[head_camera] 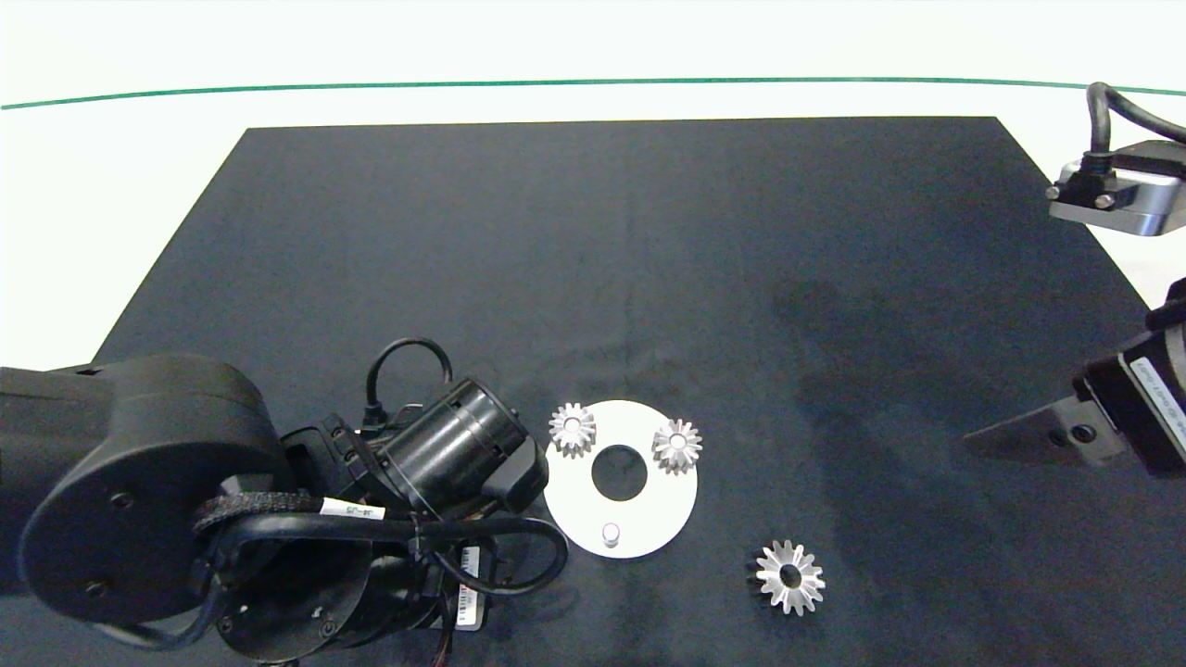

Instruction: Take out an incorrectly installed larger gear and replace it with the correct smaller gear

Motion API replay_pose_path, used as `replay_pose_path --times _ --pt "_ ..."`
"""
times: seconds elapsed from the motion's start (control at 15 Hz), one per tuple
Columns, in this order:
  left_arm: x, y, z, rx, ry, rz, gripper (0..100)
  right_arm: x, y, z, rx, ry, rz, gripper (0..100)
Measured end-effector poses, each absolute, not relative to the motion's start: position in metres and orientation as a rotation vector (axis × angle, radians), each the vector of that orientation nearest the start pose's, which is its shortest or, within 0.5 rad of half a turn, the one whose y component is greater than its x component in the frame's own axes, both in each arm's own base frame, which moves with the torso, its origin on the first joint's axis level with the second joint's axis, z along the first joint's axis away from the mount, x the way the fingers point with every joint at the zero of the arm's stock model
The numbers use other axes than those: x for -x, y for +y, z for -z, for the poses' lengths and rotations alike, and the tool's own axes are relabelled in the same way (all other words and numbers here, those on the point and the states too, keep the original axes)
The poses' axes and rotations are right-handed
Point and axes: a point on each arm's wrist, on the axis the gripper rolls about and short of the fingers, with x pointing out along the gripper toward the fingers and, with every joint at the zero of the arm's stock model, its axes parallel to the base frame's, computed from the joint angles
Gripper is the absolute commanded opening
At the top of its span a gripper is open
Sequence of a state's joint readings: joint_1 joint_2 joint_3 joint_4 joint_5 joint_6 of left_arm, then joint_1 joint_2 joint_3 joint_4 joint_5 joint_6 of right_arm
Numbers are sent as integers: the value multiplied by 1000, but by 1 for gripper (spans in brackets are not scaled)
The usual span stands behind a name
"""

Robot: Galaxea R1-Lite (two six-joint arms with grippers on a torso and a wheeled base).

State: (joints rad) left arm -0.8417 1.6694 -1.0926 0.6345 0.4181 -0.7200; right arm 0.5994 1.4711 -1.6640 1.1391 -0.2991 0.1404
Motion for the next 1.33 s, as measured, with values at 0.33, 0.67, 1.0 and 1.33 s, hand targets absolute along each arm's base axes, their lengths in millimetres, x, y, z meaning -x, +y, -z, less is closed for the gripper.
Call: replay_pose_path --times 0.33,0.67,1.0,1.33 --pt "-180 -179 -173 -43 1023 -19 82 -158 100 -324 282 870 -216 100" --pt "-180 -179 -173 -42 1022 -19 71 -158 100 -322 286 873 -215 100" --pt "-179 -180 -173 -40 1018 -13 62 -160 101 -320 288 872 -214 100" --pt "-180 -180 -172 -31 1019 -21 52 -160 101 -320 287 871 -214 100"
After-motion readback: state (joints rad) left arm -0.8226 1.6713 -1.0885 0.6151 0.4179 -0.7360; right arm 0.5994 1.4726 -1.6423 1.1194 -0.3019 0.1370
